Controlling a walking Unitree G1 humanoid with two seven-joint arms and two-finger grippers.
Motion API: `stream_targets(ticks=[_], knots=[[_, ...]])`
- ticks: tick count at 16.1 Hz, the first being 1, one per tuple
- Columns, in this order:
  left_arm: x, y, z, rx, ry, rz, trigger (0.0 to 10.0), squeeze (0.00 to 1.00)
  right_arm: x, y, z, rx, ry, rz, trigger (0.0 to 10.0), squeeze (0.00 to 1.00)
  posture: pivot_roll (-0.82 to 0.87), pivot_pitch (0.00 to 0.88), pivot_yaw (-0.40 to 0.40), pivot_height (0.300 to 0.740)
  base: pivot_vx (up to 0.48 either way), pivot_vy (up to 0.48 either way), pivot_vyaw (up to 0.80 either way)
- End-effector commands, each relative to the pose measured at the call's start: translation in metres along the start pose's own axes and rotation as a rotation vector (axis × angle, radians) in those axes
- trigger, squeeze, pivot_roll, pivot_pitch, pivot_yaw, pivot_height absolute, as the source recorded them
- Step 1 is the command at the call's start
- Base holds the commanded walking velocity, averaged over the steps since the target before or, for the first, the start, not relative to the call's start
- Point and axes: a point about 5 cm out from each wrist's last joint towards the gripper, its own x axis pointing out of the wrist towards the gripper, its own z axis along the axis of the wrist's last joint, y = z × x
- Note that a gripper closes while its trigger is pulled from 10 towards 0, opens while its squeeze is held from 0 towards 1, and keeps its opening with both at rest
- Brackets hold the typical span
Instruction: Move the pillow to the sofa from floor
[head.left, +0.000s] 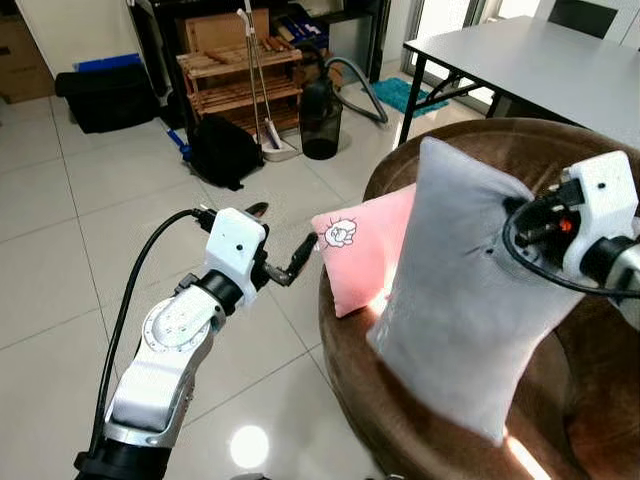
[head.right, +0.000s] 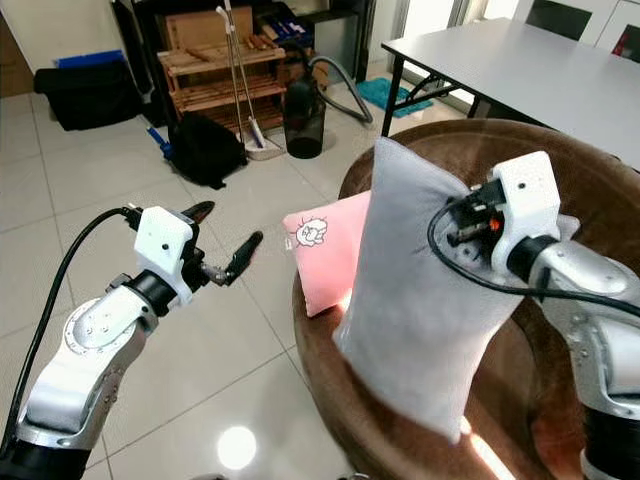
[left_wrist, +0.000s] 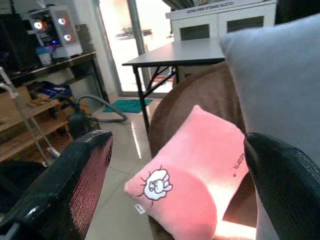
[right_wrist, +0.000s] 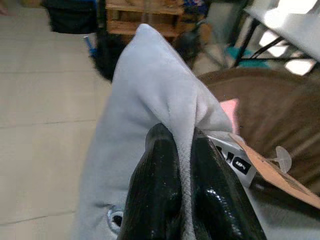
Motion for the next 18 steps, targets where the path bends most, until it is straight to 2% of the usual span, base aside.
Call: stream_targets(ticks=[1,2,3,4,5,6,7,9,10,11,13,15,18], knots=[[-0.001,-0.004,0.003,-0.02,-0.003,-0.045,10.0,0.0,-0.009,0.006,0.009,0.035,-0.029,0.075,10.0,0.0,0.0,0.045,0.007,0.74,0.0,0.0,0.0],[-0.001,-0.005,0.003,-0.032,-0.004,-0.059,10.0,0.0,-0.01,0.01,0.006,0.064,-0.017,0.113,10.0,0.0,0.0,0.047,0.008,0.74,0.0,0.0,0.0],[-0.001,-0.01,0.001,-0.054,0.017,-0.117,10.0,0.0,-0.007,0.016,-0.007,0.124,0.023,0.156,10.0,0.0,0.0,0.048,0.009,0.74,0.0,0.0,0.0],[-0.002,-0.013,-0.002,-0.051,0.035,-0.156,10.0,0.0,-0.002,0.019,-0.017,0.145,0.047,0.147,10.0,0.0,0.0,0.049,0.01,0.74,0.0,0.0,0.0],[-0.005,-0.016,-0.004,-0.079,0.052,-0.186,10.0,0.0,0.008,0.019,-0.026,0.169,0.05,0.108,10.0,0.0,0.01,0.059,0.019,0.74,0.0,0.0,0.0],[-0.011,-0.022,-0.01,-0.144,0.103,-0.28,10.0,0.0,0.03,0.015,-0.038,0.21,0.047,0.008,10.0,0.0,0.02,0.062,0.031,0.74,0.0,0.0,0.0],[-0.015,-0.026,-0.014,-0.165,0.135,-0.339,10.0,0.0,0.041,0.014,-0.042,0.242,0.037,-0.03,10.0,0.0,0.02,0.062,0.031,0.74,0.0,0.0,0.0],[-0.023,-0.028,-0.022,-0.168,0.211,-0.386,10.0,0.0,0.06,0.021,-0.05,0.284,0.043,-0.022,10.0,0.0,0.03,0.071,0.039,0.74,0.0,0.0,0.0],[-0.029,-0.023,-0.025,-0.16,0.237,-0.372,10.0,0.0,0.078,0.032,-0.054,0.317,0.03,0.013,10.0,0.0,0.04,0.08,0.039,0.74,0.0,0.0,0.0],[-0.03,-0.022,-0.025,-0.157,0.241,-0.366,10.0,0.0,0.083,0.034,-0.054,0.324,0.023,0.008,10.0,0.0,0.05,0.082,0.038,0.74,0.0,0.0,0.0],[-0.037,-0.018,-0.024,-0.152,0.264,-0.361,10.0,0.0,0.105,0.029,-0.055,0.345,-0.018,-0.096,10.0,0.0,0.07,0.096,0.036,0.74,0.0,0.0,0.0],[-0.043,-0.018,-0.022,-0.153,0.284,-0.378,10.0,0.0,0.119,0.013,-0.059,0.327,-0.012,-0.208,10.0,0.0,0.09,0.106,0.038,0.74,0.0,0.0,0.0],[-0.049,-0.019,-0.02,-0.151,0.296,-0.392,10.0,0.0,0.122,-0.011,-0.065,0.244,0.031,-0.354,10.0,0.0,0.1,0.111,0.042,0.74,0.0,0.0,0.0]])
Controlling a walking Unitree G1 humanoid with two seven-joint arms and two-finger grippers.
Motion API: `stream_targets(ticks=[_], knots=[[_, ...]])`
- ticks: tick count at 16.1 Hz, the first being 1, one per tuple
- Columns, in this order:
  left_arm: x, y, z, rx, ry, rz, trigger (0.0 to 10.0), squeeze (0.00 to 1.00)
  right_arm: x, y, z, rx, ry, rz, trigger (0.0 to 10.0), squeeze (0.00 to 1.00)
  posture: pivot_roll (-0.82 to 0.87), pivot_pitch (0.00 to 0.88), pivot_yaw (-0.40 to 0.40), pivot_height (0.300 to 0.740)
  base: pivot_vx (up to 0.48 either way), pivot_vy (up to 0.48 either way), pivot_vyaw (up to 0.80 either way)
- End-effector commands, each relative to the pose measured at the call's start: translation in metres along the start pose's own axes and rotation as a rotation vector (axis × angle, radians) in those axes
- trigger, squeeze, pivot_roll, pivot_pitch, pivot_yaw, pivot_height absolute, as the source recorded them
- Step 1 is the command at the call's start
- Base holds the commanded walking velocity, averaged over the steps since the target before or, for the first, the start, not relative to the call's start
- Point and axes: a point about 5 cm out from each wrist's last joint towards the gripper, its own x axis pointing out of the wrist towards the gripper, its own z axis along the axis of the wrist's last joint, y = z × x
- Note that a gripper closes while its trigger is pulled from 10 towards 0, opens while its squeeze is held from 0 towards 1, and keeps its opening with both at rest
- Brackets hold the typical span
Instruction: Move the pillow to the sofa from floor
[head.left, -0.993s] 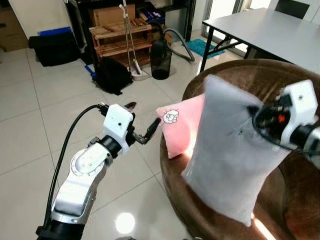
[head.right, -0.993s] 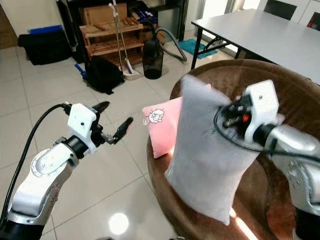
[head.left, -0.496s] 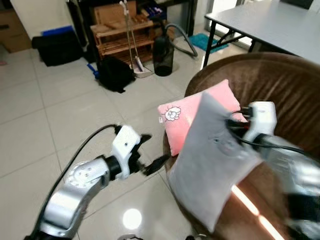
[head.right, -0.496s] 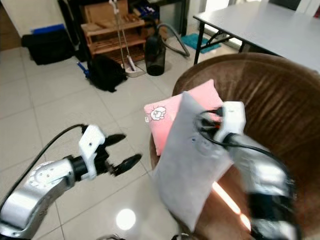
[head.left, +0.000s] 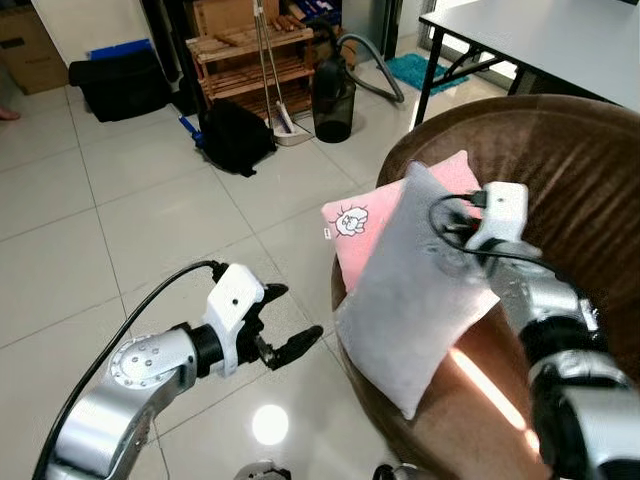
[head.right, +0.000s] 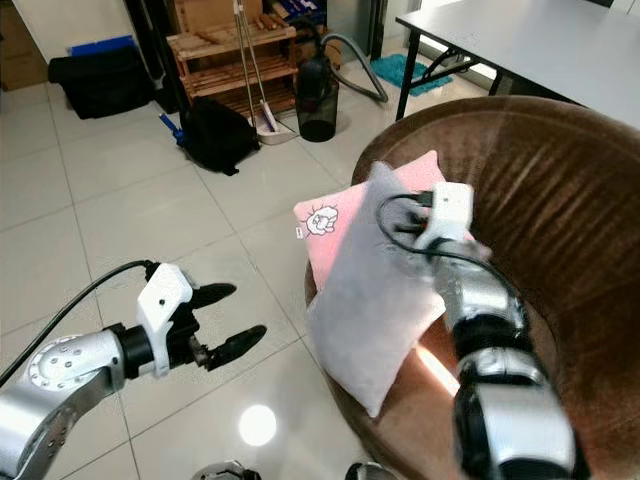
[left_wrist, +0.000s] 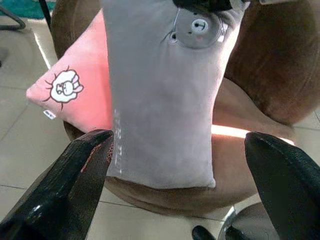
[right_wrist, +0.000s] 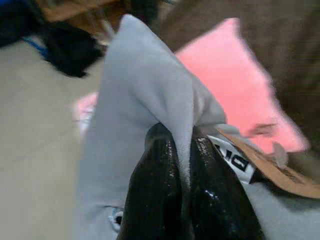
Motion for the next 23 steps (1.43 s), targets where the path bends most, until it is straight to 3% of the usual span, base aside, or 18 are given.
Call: stream_targets(ticks=[1,2,5,7,11,12,13,20,21,22,23], knots=[[-0.003,-0.001,0.003,0.009,-0.003,-0.009,10.0,0.0,0.001,-0.012,0.013,-0.039,-0.056,-0.068,10.0,0.0,0.11,0.114,0.043,0.74,0.0,0.0,0.0],[-0.003,-0.002,0.004,0.009,-0.001,-0.009,10.0,0.0,0.001,-0.018,0.013,-0.047,-0.055,-0.09,10.0,0.0,0.11,0.114,0.043,0.74,0.0,0.0,0.0],[-0.004,-0.001,0.006,0.016,0.0,-0.017,10.0,0.0,-0.003,-0.041,0.006,-0.191,-0.012,-0.15,10.0,0.0,0.11,0.123,0.054,0.74,0.0,0.0,0.0],[-0.003,-0.001,0.006,0.018,-0.003,-0.02,10.0,0.0,-0.005,-0.052,0.004,-0.221,-0.007,-0.205,10.0,0.0,0.11,0.122,0.057,0.74,0.0,0.0,0.0],[-0.001,-0.001,0.008,0.021,-0.013,-0.023,10.0,0.0,-0.005,-0.053,0.005,-0.228,-0.031,-0.23,10.0,0.0,0.11,0.121,0.061,0.74,0.0,0.0,0.0],[0.0,-0.001,0.009,0.021,-0.015,-0.025,10.0,0.0,-0.005,-0.05,0.004,-0.223,-0.033,-0.223,10.0,0.76,0.11,0.119,0.06,0.74,0.0,0.0,0.0],[0.002,-0.002,0.01,0.022,-0.019,-0.028,10.0,0.0,-0.003,-0.045,0.001,-0.213,-0.034,-0.207,10.0,1.0,0.11,0.117,0.058,0.74,0.0,0.0,0.0],[0.009,0.001,0.012,0.027,-0.047,0.0,10.0,0.0,-0.006,-0.056,0.015,-0.185,-0.102,-0.268,10.0,1.0,0.1,0.084,0.045,0.74,0.0,0.0,0.0],[0.009,0.004,0.013,0.047,-0.055,0.046,10.0,0.0,-0.006,-0.056,0.017,-0.165,-0.12,-0.266,10.0,1.0,0.1,0.074,0.034,0.74,0.0,0.0,0.0],[0.011,0.014,0.011,0.049,-0.062,0.175,10.0,0.0,-0.006,-0.055,0.021,-0.11,-0.161,-0.257,10.0,1.0,0.09,0.057,0.024,0.74,0.0,0.0,0.0],[0.01,0.031,0.01,-0.008,-0.103,0.374,10.0,0.0,-0.008,-0.046,0.021,-0.078,-0.236,-0.214,10.0,0.0,0.08,0.042,0.019,0.74,0.0,0.0,0.0]])
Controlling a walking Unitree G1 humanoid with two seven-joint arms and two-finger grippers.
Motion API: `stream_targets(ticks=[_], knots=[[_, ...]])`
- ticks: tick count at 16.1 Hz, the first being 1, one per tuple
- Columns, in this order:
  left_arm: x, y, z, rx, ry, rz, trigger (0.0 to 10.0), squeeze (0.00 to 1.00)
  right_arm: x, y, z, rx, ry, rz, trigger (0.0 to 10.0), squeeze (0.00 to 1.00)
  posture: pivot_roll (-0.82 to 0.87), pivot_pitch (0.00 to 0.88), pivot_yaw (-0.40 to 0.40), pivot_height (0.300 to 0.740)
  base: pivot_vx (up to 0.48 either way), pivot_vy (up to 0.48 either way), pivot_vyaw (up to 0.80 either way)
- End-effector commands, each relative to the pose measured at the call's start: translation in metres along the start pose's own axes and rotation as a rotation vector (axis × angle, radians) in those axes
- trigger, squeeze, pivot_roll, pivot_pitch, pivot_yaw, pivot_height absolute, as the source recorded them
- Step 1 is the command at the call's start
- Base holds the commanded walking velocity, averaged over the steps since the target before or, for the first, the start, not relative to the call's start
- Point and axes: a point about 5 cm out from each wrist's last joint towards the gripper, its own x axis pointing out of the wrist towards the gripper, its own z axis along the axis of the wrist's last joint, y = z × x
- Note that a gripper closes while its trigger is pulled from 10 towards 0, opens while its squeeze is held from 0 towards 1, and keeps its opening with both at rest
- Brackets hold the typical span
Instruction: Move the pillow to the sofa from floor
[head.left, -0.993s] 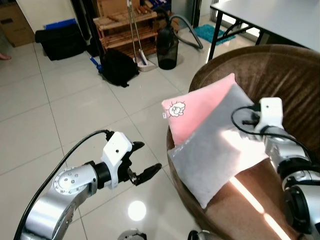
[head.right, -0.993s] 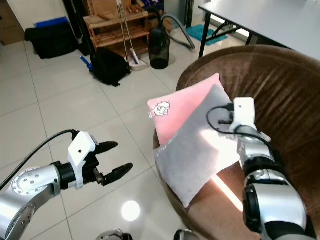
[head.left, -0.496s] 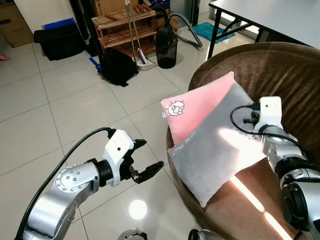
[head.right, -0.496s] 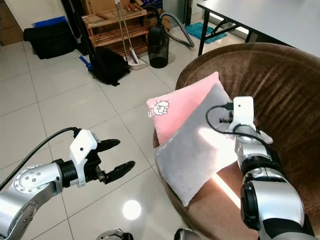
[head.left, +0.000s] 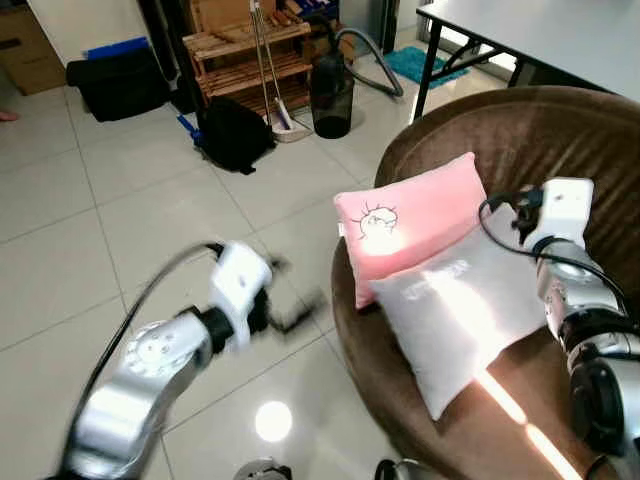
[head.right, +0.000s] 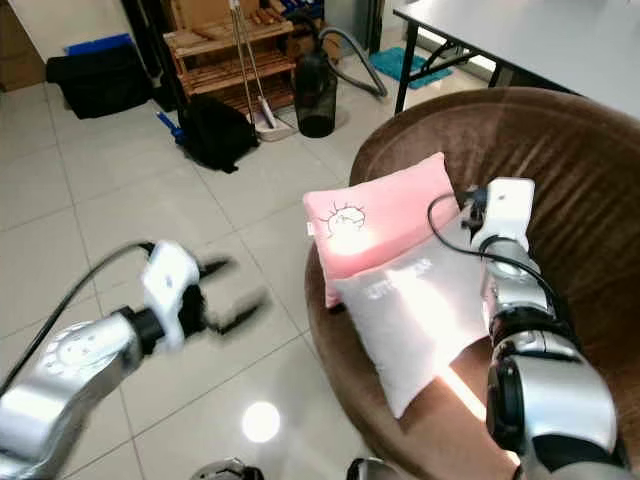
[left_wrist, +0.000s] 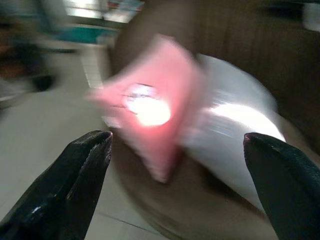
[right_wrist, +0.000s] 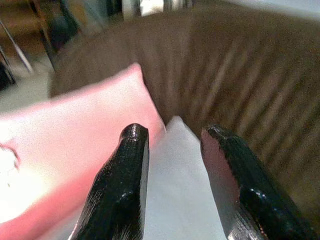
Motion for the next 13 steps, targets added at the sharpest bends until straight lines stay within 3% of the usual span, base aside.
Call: stream_targets(ticks=[1,3,5,8,13], knots=[[-0.004,0.018,-0.002,0.003,-0.006,0.154,10.0,0.0,-0.003,0.009,0.004,0.043,-0.065,0.035,10.0,0.0,0.06,0.034,0.021,0.74,0.0,0.0,0.0],[-0.009,0.026,-0.007,0.009,-0.029,0.266,10.0,0.0,-0.049,0.044,-0.001,0.116,-0.172,0.191,10.0,0.0,0.03,0.018,0.026,0.74,0.0,0.0,0.0],[-0.009,0.021,-0.01,0.048,-0.033,0.276,10.0,0.0,-0.091,0.065,-0.012,0.107,-0.165,0.283,10.0,0.0,0.01,0.0,0.031,0.74,0.0,0.0,0.0],[-0.005,0.024,-0.008,0.061,-0.066,0.329,10.0,0.0,-0.11,0.067,-0.024,0.114,-0.106,0.261,10.0,0.0,0.02,0.0,0.01,0.74,0.0,-0.117,0.0],[0.002,0.024,-0.004,0.063,-0.097,0.346,10.0,0.0,-0.11,0.076,-0.014,0.086,-0.074,0.29,10.0,0.0,0.0,0.0,-0.003,0.74,0.0,-0.422,0.0]])
